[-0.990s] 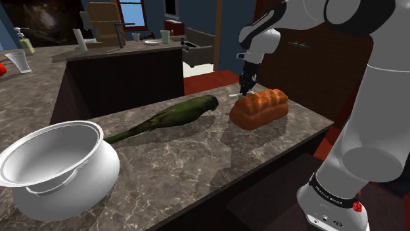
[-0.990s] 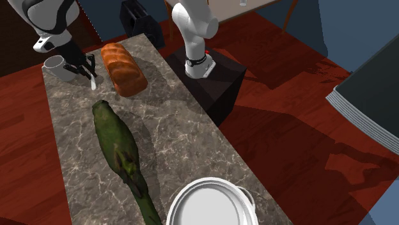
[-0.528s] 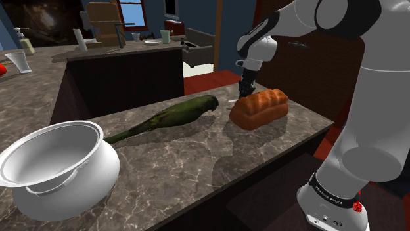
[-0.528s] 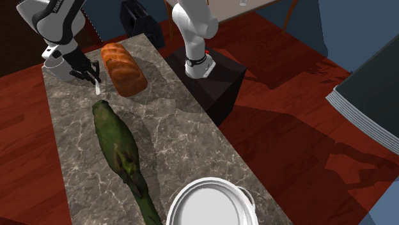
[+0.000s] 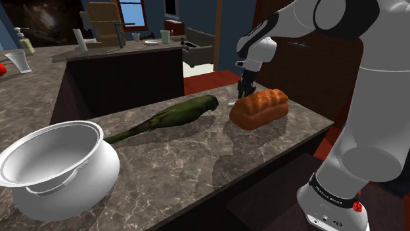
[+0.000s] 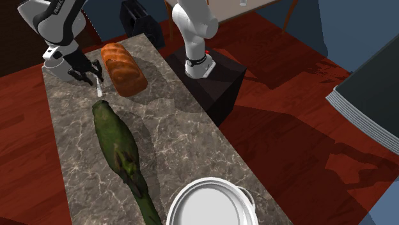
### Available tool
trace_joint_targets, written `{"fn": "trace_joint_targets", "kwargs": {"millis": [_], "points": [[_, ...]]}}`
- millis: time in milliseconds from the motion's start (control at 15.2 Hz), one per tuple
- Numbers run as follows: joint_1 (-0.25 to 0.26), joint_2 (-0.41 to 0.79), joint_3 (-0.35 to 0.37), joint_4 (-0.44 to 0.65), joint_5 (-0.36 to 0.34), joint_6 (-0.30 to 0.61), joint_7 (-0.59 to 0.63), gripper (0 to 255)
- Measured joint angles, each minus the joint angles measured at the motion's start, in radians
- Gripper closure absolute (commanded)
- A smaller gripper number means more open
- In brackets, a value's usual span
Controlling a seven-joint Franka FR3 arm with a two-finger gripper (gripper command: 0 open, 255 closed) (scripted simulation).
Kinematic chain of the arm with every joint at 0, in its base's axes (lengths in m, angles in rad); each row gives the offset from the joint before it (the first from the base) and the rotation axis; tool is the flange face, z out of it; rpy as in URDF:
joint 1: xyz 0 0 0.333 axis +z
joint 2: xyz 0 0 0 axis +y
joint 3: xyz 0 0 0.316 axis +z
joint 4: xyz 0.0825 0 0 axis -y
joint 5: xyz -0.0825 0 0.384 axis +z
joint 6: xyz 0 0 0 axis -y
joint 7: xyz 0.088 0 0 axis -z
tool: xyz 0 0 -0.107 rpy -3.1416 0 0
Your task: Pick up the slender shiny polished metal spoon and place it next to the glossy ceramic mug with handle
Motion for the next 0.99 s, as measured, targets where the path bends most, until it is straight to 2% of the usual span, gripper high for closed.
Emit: {"fn": "trace_joint_targets", "kwargs": {"millis": [330, 594, 990], "points": [[0.000, 0.000, 0.000, 0.000, 0.000, 0.000, 0.000, 0], [-0.003, -0.041, -0.018, 0.057, -0.042, -0.087, 0.029, 0], [-0.006, -0.050, -0.023, 0.070, -0.051, -0.108, 0.032, 0]]}}
